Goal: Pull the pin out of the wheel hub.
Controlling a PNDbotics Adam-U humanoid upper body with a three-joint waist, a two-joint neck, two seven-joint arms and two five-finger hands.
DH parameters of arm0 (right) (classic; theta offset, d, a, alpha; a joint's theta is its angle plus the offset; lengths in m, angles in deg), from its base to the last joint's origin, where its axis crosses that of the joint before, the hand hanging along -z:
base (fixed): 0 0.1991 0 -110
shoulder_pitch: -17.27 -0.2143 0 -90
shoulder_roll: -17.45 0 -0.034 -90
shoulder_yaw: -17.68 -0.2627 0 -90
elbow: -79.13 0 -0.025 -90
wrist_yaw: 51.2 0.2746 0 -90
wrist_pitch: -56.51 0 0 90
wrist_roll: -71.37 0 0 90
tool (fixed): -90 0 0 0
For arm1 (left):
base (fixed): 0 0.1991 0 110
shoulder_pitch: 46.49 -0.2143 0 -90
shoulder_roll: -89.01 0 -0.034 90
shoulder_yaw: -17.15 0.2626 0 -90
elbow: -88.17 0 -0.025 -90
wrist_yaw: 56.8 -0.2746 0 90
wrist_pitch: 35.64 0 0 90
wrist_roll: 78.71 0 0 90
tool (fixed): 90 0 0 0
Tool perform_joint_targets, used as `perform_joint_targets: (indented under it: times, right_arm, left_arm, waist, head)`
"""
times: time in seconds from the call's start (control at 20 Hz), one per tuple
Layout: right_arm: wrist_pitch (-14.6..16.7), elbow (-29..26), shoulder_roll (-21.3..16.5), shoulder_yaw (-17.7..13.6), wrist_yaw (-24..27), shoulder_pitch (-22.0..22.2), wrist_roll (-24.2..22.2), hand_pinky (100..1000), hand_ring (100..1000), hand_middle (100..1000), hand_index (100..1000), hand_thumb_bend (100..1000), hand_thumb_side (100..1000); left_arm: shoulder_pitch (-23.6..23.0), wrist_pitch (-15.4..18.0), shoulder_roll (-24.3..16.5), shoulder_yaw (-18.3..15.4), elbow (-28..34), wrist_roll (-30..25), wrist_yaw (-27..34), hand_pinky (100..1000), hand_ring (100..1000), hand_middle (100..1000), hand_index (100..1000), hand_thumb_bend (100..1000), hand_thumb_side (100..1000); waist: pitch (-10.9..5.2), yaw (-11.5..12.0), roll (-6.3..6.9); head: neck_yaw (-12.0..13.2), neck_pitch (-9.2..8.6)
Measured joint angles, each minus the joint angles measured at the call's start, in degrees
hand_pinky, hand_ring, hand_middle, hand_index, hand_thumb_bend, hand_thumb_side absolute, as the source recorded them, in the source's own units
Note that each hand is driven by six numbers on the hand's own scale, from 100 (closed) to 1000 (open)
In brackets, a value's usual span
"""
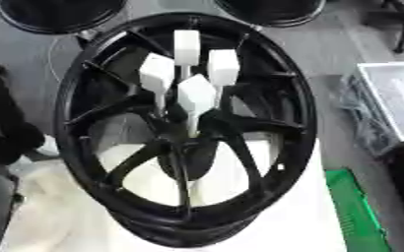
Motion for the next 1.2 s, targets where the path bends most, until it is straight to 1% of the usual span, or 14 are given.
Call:
perform_joint_targets:
  times: [0.3,0.4,0.5,0.55,0.6,0.7,0.75,0.8,0.9,1.05,1.1,1.2]
  right_arm:
    - [-0.1,0.0,0.0,1.0,-1.5,-0.4,-1.0,908,873,862,1000,100,174]
    - [-0.2,-0.1,0.0,1.5,-2.1,-0.7,-1.5,911,878,866,1000,100,147]
    - [-0.4,-0.1,0.2,2.5,-2.7,-1.9,-2.7,914,885,869,1000,100,112]
    - [-0.5,-0.1,0.5,3.4,-3.1,-3.0,-3.7,915,886,874,1000,100,151]
    - [-0.7,-0.1,0.7,4.3,-3.6,-4.1,-4.8,917,889,875,1000,100,156]
    - [-1.5,-0.1,1.4,6.6,-4.9,-6.8,-7.5,922,894,871,1000,100,129]
    - [-2.0,-0.1,1.7,7.8,-5.8,-8.3,-8.9,925,897,872,1000,100,129]
    - [-2.5,-0.1,1.9,9.1,-6.7,-9.7,-10.4,926,899,873,1000,100,135]
    - [-3.4,-0.1,2.5,11.8,-8.7,-12.2,-13.5,924,900,871,1000,100,182]
    - [-4.9,0.3,3.9,15.9,-11.3,-15.2,-18.1,921,898,869,1000,100,181]
    - [-5.3,0.8,4.5,17.1,-12.3,-16.1,-19.3,894,882,872,1000,100,185]
    - [-5.7,2.3,6.0,19.5,-14.9,-17.8,-21.5,887,875,863,991,100,208]
  left_arm:
    - [-0.4,-0.1,0.4,0.0,0.0,-0.1,0.0,611,732,658,770,100,863]
    - [-0.4,-0.1,0.5,0.1,0.0,-0.2,0.0,611,732,658,771,100,864]
    - [-0.4,-0.2,0.5,0.1,0.0,-0.4,0.0,611,732,659,771,100,862]
    - [-0.4,-0.2,0.5,0.1,0.0,-0.5,0.0,611,732,659,771,100,861]
    - [-0.4,-0.2,0.5,0.1,0.0,-0.6,0.0,611,732,659,771,100,860]
    - [-0.5,-0.2,0.5,0.1,0.0,-0.7,0.0,611,732,659,771,100,861]
    - [-0.7,-0.3,0.5,0.1,0.0,-0.7,0.0,611,732,659,771,100,861]
    - [-1.0,-0.3,0.5,0.1,-0.1,-0.8,0.0,611,732,659,771,100,861]
    - [-1.5,-0.3,0.5,0.1,-0.1,-0.8,0.0,611,730,658,770,100,855]
    - [-1.7,-0.2,0.5,0.1,-0.1,-0.7,0.0,610,729,656,769,100,849]
    - [-1.9,-0.1,0.5,0.1,-0.1,-0.6,0.0,611,732,659,769,100,850]
    - [-2.4,0.1,0.4,0.1,-0.1,-0.3,0.0,612,734,662,770,100,851]
  waist:
    - [0.00,-0.5,-0.22]
    - [0.00,-0.8,-0.42]
    - [0.00,-0.9,-0.68]
    - [-0.01,-0.9,-0.73]
    - [-0.03,-0.9,-0.74]
    - [-0.24,-0.9,-0.66]
    - [-0.42,-1.0,-0.60]
    - [-0.66,-1.0,-0.57]
    - [-1.12,-1.0,-0.55]
    - [-1.52,-1.0,-0.58]
    - [-1.79,-1.0,-0.69]
    - [-2.27,-1.8,-1.15]
  head:
    - [-0.6,0.00]
    - [-0.9,0.00]
    - [-1.2,0.00]
    - [-1.4,0.00]
    - [-1.5,0.00]
    - [-1.7,0.00]
    - [-1.7,0.00]
    - [-1.7,0.00]
    - [-1.8,0.01]
    - [-1.7,0.01]
    - [-1.6,0.01]
    - [-1.1,0.01]
